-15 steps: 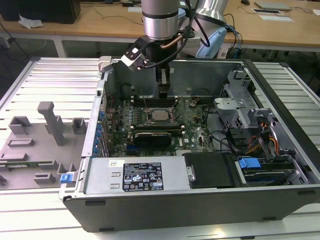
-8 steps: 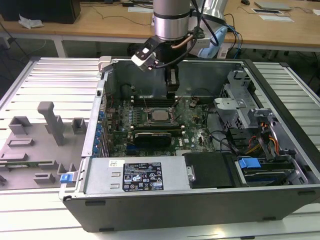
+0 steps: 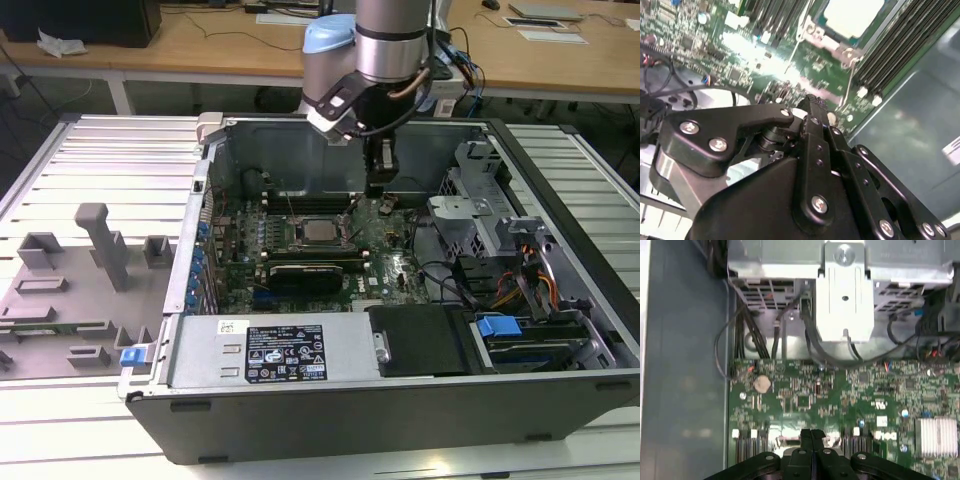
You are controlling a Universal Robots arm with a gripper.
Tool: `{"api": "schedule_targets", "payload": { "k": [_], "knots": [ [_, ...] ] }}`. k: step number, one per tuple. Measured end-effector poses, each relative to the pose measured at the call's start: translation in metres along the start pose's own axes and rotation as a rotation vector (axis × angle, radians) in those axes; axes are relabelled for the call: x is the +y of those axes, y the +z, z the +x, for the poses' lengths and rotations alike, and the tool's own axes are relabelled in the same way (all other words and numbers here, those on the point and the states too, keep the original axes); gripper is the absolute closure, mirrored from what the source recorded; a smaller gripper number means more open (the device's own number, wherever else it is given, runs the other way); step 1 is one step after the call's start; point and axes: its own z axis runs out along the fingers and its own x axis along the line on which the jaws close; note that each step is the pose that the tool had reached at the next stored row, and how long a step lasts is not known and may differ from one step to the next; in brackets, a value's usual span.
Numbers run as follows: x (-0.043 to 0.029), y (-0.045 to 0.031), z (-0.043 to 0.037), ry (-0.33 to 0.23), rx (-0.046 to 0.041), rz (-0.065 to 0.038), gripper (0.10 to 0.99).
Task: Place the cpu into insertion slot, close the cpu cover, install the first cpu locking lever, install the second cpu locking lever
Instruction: 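Close the cpu cover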
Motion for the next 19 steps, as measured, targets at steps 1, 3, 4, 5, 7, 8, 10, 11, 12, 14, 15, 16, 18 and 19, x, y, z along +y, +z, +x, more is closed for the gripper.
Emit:
{"api": "schedule_targets", "payload": {
  "k": [1, 3, 4, 5, 7, 8, 10, 11, 12, 14, 15, 16, 18, 19],
  "knots": [
    [0.0044, 0.0007, -0.0001, 0.001, 0.0001, 0.002, 0.98],
    [0.0093, 0.0079, -0.0004, 0.004, -0.0003, 0.012, 0.98],
    [0.0106, 0.0135, -0.0004, 0.006, -0.0004, 0.017, 0.98],
    [0.0115, 0.018, -0.0005, 0.008, -0.0005, 0.022, 0.98],
    [0.0117, 0.0198, -0.0004, 0.008, -0.0009, 0.024, 0.98],
    [0.0117, 0.02, -0.0004, 0.008, -0.0006, 0.024, 0.98],
    [0.0119, 0.0205, -0.0003, 0.008, -0.0002, 0.052, 0.98],
    [0.012, 0.0206, -0.0004, 0.007, -0.0004, 0.069, 0.98],
    [0.0121, 0.0207, -0.0004, 0.006, -0.0004, 0.09, 0.98],
    [0.0121, 0.0207, -0.0004, 0.006, -0.0006, 0.092, 0.98],
    [0.0121, 0.0207, -0.0004, 0.006, -0.0006, 0.093, 0.98],
    [0.0121, 0.0207, -0.0004, 0.006, -0.0005, 0.093, 0.98],
    [0.0105, 0.0207, -0.0003, 0.006, -0.0002, 0.093, 0.98],
    [0.0074, 0.0205, -0.0003, 0.006, -0.0003, 0.092, 0.98]
  ]
}}
